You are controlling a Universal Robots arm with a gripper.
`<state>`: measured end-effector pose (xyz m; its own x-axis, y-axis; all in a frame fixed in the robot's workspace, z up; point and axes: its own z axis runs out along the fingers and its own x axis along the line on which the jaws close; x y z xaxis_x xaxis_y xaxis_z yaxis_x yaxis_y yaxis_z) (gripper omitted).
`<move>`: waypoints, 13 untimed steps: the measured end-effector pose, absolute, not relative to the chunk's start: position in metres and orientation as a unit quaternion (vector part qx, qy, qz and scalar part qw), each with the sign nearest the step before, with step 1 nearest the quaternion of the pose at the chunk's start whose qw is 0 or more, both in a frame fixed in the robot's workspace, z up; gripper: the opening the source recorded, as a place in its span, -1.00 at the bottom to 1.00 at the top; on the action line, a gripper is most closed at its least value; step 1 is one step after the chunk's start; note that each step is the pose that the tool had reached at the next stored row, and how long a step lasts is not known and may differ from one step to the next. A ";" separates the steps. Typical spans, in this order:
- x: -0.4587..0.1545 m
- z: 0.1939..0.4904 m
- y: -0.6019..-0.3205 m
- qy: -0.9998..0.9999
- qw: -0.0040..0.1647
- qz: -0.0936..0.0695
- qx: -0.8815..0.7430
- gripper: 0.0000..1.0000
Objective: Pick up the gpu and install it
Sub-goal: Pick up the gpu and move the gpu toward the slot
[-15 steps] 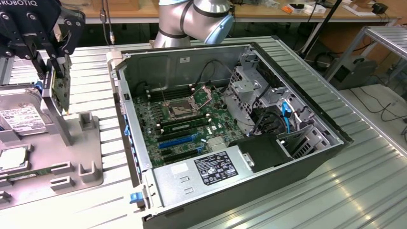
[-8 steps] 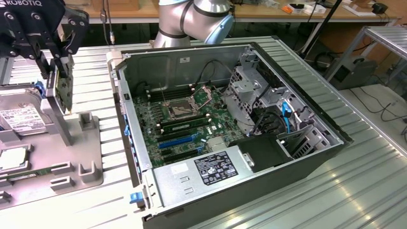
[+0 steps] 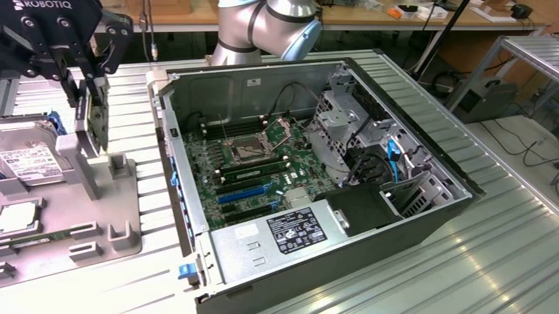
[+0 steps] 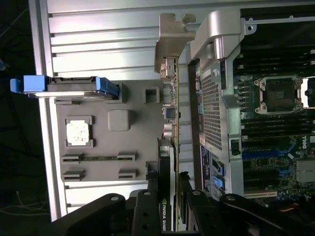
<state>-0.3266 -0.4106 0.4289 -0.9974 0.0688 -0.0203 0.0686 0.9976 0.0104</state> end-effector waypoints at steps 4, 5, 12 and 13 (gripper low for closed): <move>-0.309 0.429 -0.411 0.999 0.010 0.005 0.034 -0.47; -0.306 0.429 -0.411 0.999 0.010 0.005 0.034 -0.47; -0.285 0.429 -0.411 0.999 0.010 0.005 0.034 -0.47; -0.282 0.429 -0.411 0.999 0.010 0.005 0.034 -0.47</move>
